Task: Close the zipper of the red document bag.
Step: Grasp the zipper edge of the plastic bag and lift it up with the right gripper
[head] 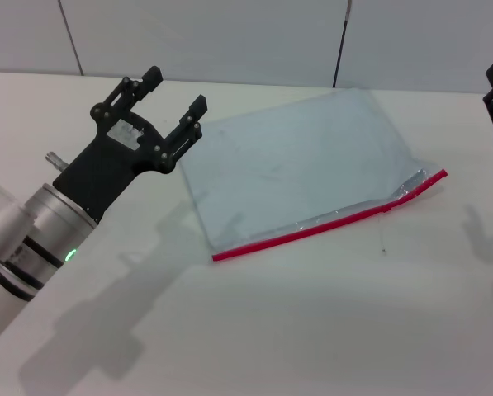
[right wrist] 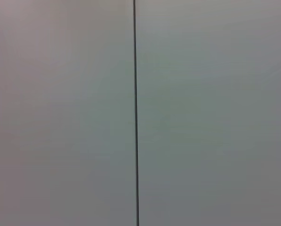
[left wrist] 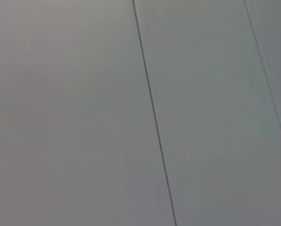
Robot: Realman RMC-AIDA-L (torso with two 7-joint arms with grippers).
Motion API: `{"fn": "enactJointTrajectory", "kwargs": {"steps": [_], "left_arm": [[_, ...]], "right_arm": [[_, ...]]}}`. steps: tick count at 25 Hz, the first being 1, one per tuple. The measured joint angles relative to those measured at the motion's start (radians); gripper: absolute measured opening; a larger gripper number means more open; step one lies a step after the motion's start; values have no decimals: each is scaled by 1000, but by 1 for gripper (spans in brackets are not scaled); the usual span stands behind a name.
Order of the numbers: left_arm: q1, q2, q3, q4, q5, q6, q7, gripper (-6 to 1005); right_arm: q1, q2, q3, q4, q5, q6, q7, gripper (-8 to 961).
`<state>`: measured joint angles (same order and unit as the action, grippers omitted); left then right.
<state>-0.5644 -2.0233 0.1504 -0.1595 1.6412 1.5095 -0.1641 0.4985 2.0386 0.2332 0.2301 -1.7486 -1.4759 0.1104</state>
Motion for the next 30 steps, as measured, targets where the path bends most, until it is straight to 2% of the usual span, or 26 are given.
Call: {"fn": "enactJointTrajectory", "kwargs": {"steps": [14, 19, 23, 27, 30], "left_arm": [[0, 0, 2, 0, 0, 0, 0, 710], [2, 0, 3, 0, -2, 0, 0, 709], [8, 0, 5, 0, -2, 0, 0, 709], [9, 1, 3, 0, -1, 0, 0, 709], [10, 2, 1, 0, -1, 0, 0, 708]], "right_arm": [[9, 0, -6, 0, 0, 14, 0, 596], [20, -4, -9, -3, -7, 73, 24, 597], [48, -11, -48, -77, -13, 154, 197, 597], [83, -12, -144, -226, -47, 243, 508, 598], [109, -12, -204, -340, -142, 319, 748, 599]]}}
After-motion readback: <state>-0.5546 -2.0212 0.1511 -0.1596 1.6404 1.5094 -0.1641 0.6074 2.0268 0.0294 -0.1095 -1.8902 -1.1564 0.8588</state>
